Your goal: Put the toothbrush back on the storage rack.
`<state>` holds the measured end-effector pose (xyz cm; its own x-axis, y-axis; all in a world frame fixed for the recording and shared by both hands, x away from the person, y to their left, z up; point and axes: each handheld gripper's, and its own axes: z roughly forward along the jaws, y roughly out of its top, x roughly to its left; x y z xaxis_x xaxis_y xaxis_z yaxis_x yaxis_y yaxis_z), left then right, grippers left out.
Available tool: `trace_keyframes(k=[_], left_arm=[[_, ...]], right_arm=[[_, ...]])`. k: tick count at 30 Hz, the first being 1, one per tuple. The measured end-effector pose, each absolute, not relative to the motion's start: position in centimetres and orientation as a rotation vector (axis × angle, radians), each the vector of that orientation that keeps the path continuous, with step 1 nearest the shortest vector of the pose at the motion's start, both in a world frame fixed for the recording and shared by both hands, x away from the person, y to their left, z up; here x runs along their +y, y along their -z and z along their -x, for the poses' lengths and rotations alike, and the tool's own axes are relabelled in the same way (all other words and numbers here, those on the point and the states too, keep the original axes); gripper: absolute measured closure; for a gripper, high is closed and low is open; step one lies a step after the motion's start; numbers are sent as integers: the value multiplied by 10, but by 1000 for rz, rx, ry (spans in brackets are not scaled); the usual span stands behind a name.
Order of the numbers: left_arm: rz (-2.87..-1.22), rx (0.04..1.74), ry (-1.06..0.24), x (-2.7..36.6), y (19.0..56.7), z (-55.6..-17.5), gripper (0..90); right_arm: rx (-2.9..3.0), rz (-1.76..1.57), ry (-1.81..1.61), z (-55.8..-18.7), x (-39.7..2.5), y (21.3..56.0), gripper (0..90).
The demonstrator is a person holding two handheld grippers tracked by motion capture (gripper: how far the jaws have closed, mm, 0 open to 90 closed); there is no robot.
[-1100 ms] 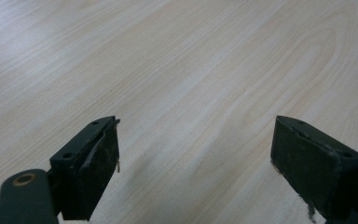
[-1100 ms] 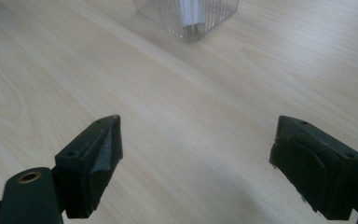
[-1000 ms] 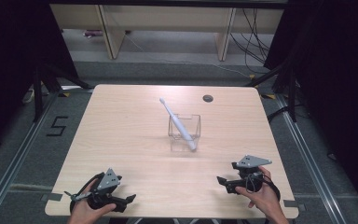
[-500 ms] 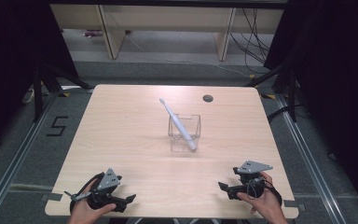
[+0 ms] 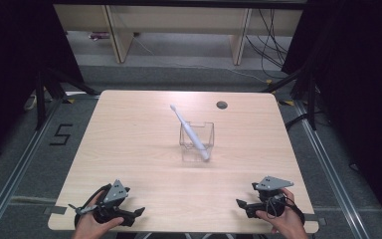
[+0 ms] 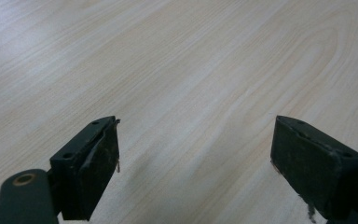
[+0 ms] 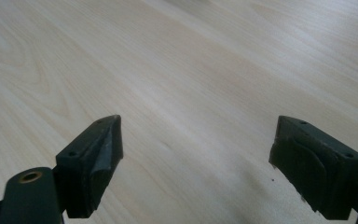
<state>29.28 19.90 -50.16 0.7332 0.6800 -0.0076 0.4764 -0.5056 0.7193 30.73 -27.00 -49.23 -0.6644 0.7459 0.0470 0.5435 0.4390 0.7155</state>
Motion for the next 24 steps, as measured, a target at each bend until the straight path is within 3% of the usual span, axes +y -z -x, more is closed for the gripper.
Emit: trace_keyframes(k=[15,24], left_arm=[[-2201,871,-357,199,502,-293,147],[-2205,869,-358,199,502,-293,147]], right_arm=[[2458,-1187,-1008,-299,-269,494,167],[2462,-1070,-1001,-303,-274,496,167]])
